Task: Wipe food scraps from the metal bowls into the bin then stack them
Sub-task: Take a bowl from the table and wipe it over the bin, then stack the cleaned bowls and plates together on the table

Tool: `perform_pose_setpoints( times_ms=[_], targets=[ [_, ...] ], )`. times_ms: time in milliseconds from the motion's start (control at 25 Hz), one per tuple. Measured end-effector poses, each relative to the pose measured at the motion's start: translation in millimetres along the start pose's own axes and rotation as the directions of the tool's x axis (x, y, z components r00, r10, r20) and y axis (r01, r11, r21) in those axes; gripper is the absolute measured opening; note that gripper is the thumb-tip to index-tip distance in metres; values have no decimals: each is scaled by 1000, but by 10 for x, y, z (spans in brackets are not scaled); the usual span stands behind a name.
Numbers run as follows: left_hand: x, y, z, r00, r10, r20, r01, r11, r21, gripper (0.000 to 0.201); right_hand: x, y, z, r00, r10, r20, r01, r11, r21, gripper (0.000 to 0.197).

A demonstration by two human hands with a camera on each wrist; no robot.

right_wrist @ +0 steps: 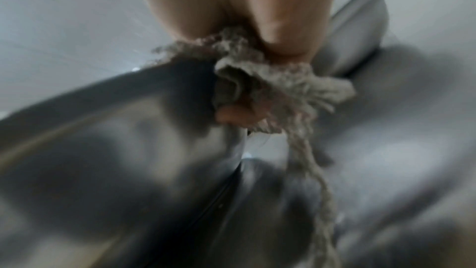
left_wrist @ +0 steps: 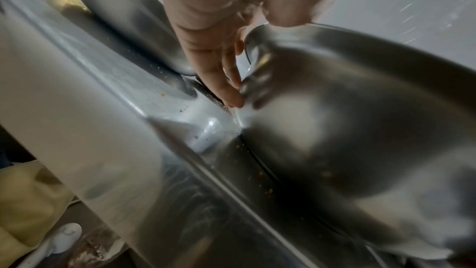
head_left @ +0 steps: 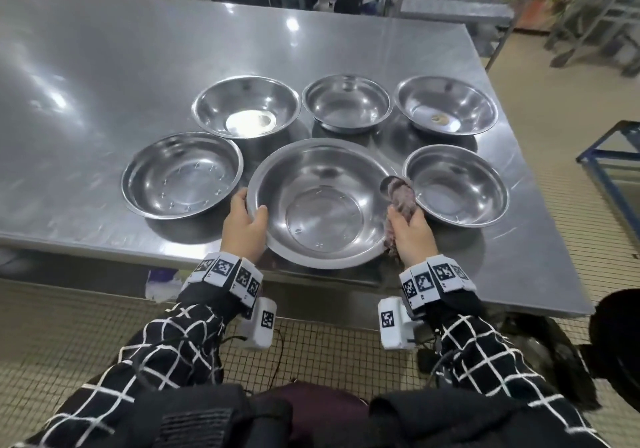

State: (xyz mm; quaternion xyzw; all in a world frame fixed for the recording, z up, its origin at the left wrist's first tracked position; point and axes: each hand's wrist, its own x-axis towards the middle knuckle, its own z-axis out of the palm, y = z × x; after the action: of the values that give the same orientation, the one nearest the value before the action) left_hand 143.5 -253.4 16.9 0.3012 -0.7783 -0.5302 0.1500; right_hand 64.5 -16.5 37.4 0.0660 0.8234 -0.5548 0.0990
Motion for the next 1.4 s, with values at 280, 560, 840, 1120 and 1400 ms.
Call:
perform_pose_setpoints(
  times_ms=[280, 560, 840, 1120, 1400],
  targets=[
    [27, -41, 6, 994, 102, -30, -99, 989, 108, 49, -15, 18, -417, 998, 11, -70, -28, 967, -254, 49],
    [6, -28, 13, 993, 114, -35, -107, 981, 159, 51, -109, 73, -102, 997, -71, -36, 69, 996, -65, 38],
    [86, 72, -31, 989, 145, -26, -126, 926, 357, 50, -4, 130, 33, 954, -227, -197, 187, 962, -201, 28],
    [320, 829, 304, 940, 252, 231, -319, 889, 329, 38, 552, -195, -618, 960, -201, -193, 148, 955, -257, 23],
    [918, 1706, 1389, 841, 40, 539, -253, 911, 327, 35, 1665, -476, -1422, 989, -21, -143, -15, 969, -246, 22]
  ],
)
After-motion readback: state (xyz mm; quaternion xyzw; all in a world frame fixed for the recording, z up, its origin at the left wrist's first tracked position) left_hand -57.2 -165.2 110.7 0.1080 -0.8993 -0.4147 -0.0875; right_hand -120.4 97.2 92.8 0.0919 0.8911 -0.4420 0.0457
